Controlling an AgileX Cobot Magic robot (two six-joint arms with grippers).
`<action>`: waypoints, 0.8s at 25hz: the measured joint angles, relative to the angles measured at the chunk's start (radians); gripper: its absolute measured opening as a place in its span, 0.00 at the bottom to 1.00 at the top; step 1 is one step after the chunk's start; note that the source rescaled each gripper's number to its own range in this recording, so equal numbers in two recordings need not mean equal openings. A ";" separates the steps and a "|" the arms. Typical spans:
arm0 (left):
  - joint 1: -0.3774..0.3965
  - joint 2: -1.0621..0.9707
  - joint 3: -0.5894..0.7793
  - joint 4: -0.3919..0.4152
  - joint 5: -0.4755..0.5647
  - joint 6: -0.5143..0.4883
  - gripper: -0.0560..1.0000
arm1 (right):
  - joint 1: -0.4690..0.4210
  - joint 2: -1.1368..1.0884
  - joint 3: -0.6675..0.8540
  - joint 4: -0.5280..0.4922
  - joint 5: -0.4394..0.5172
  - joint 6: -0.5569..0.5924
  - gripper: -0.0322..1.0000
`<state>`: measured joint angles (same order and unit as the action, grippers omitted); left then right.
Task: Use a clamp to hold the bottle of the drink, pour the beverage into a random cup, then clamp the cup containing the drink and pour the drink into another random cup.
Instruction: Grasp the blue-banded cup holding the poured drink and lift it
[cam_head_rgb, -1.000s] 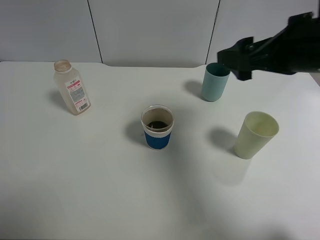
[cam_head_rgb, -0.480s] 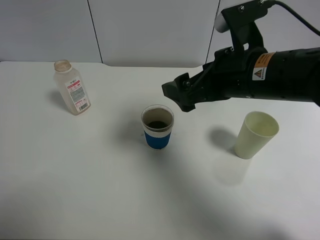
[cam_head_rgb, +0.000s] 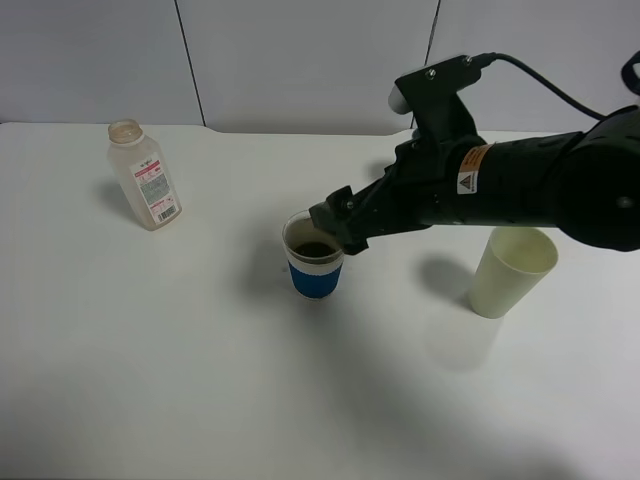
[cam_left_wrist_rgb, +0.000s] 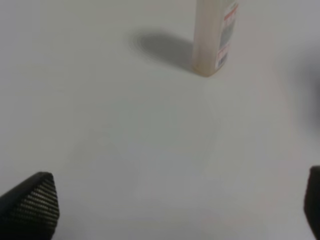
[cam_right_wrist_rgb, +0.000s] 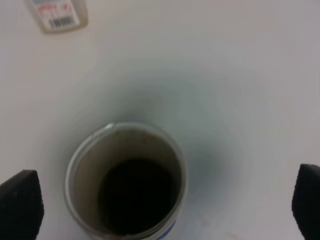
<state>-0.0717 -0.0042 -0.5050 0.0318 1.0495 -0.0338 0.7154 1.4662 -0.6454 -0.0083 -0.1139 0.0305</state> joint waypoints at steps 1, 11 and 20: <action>0.000 0.000 0.000 0.000 0.000 0.000 1.00 | 0.003 0.011 0.000 0.000 -0.001 -0.006 1.00; 0.000 0.000 0.000 0.000 0.000 0.000 1.00 | 0.011 0.044 0.000 0.001 -0.010 -0.096 1.00; 0.000 0.000 0.000 0.000 0.000 0.000 1.00 | 0.060 0.044 0.000 0.008 -0.022 -0.111 1.00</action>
<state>-0.0717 -0.0042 -0.5050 0.0318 1.0495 -0.0338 0.7756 1.5106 -0.6454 0.0000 -0.1359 -0.0801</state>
